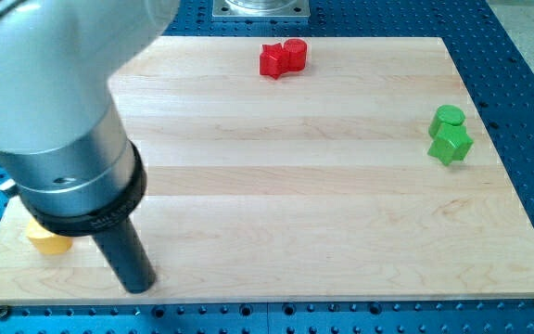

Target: Separate the blue blocks

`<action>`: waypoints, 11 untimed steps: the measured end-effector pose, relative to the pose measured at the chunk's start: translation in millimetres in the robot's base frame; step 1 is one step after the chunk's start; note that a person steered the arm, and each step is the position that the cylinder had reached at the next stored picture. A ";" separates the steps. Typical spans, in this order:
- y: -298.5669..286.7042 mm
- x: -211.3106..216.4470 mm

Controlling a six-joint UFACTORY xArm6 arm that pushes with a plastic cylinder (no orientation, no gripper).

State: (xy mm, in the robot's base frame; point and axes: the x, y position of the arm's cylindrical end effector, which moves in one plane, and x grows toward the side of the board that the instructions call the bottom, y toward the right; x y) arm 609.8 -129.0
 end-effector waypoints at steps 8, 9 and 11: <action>-61.8 -242.8; -81.8 -198.5; -122.5 -235.6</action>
